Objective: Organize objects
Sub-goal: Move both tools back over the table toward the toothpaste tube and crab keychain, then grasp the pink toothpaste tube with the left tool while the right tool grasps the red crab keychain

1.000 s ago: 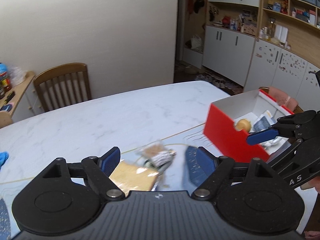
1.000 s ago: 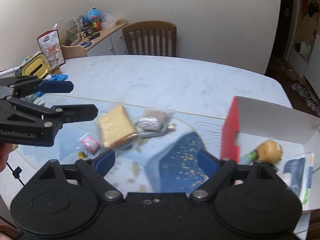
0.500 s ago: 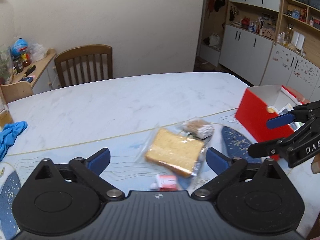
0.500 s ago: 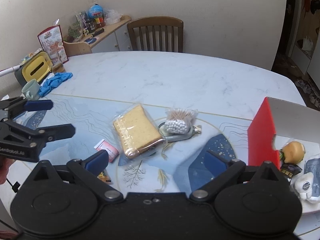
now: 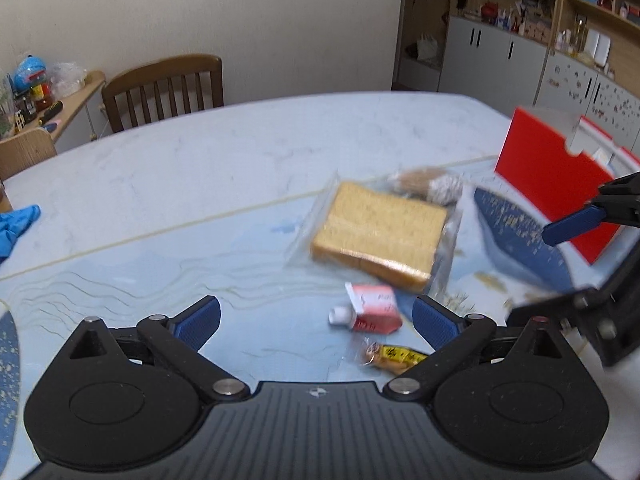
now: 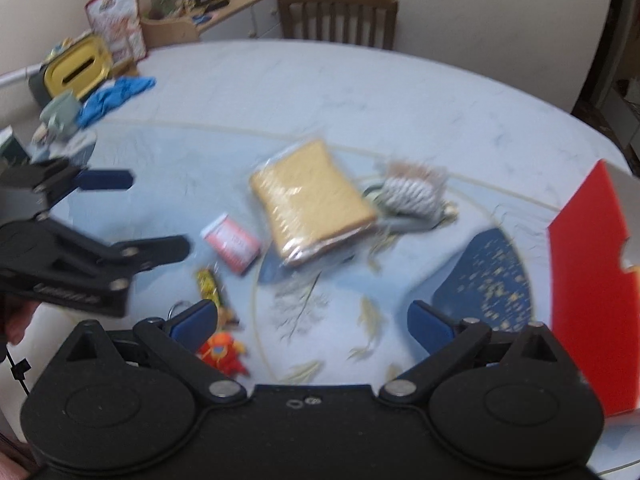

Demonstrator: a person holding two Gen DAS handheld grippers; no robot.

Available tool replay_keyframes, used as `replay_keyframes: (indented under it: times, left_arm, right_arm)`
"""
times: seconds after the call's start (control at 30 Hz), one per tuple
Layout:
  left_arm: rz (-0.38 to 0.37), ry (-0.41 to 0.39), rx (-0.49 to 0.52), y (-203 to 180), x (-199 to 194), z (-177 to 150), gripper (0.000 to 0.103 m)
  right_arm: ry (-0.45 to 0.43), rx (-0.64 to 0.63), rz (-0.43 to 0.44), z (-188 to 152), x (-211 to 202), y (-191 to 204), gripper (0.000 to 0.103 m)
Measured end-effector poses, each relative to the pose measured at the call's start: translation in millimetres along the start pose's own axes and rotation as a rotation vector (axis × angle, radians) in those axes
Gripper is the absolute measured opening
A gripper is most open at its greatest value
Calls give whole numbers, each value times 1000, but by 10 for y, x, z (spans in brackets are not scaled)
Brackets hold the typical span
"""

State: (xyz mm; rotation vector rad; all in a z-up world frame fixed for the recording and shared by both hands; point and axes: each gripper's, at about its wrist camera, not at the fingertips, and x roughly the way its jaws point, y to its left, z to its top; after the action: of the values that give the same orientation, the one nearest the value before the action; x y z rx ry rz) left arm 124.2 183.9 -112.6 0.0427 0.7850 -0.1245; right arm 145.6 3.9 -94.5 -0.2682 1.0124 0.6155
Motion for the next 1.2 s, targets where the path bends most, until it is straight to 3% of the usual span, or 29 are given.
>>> replay_keyframes:
  times: [0.27,0.77,0.97,1.03,1.2]
  left_arm:
    - [-5,16,30,-77,323,-101,103]
    - [-5,0,74,-228,544,-116,101]
    - [-27,-3,73,-265,517,-128,78]
    - [-37,-4,73,-277,499,-127,65]
    - [-38,-1,59,-288,475,-126,52]
  right_arm:
    - [70,-52,23,-179,227,259,97]
    - [77,-163,24,-271,315,594,73]
    - [68,-173,26,-290,262,642,60]
    - [66,-172,26,-292,244,643,54]
    - [63,-170,26,-299,200,633,41]
